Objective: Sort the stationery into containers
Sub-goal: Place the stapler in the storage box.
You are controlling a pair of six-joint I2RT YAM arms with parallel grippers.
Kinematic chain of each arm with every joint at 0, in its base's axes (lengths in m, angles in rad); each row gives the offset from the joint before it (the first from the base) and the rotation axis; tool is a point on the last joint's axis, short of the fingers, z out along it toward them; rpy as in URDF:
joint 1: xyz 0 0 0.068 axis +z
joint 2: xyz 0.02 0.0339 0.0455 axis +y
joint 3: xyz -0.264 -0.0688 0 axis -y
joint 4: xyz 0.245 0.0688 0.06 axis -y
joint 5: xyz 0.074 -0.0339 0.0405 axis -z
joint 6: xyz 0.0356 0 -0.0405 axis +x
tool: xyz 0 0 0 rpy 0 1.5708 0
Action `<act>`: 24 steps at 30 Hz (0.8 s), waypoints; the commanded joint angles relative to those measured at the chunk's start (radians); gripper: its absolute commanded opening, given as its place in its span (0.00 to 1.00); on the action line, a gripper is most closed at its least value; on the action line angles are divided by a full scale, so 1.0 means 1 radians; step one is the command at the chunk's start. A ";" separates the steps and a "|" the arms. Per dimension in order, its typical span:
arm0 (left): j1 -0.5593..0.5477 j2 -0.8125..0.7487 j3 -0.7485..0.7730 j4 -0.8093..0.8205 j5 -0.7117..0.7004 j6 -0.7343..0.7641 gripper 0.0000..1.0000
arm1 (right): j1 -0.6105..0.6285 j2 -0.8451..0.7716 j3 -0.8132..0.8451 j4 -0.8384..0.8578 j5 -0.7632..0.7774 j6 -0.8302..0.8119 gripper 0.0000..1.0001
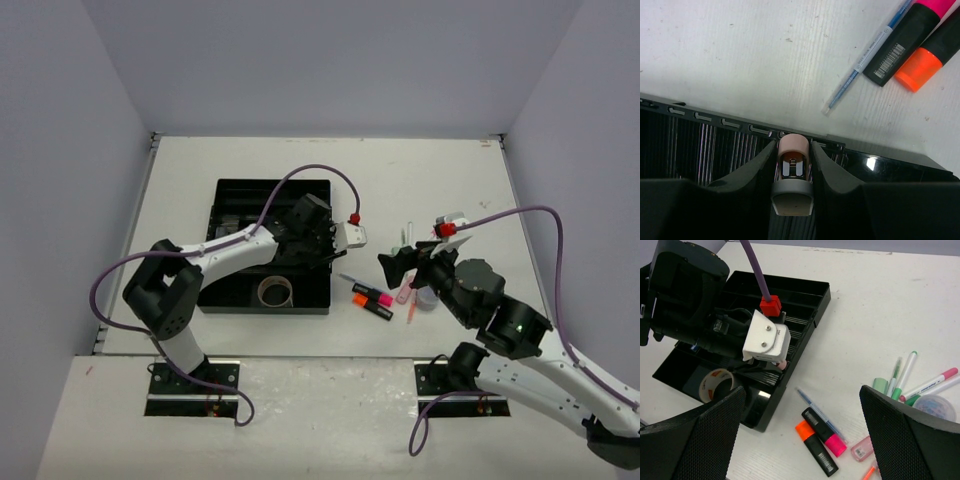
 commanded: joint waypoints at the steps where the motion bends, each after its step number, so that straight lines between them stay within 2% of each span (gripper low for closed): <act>1: 0.016 0.007 0.031 -0.035 0.024 0.031 0.00 | 0.001 0.026 0.009 0.018 -0.002 -0.025 0.99; 7: 0.021 -0.025 0.021 -0.081 0.009 0.000 0.02 | 0.002 0.073 0.024 0.032 -0.014 -0.043 0.99; 12: 0.030 0.006 0.054 -0.161 0.024 -0.020 0.08 | 0.001 0.097 0.038 0.036 -0.031 -0.050 0.99; 21: 0.051 -0.013 0.052 -0.176 0.018 -0.054 0.26 | 0.001 0.138 0.055 0.046 -0.044 -0.066 0.99; 24: 0.055 -0.027 0.051 -0.173 0.032 -0.053 0.29 | 0.002 0.165 0.058 0.057 -0.043 -0.065 0.99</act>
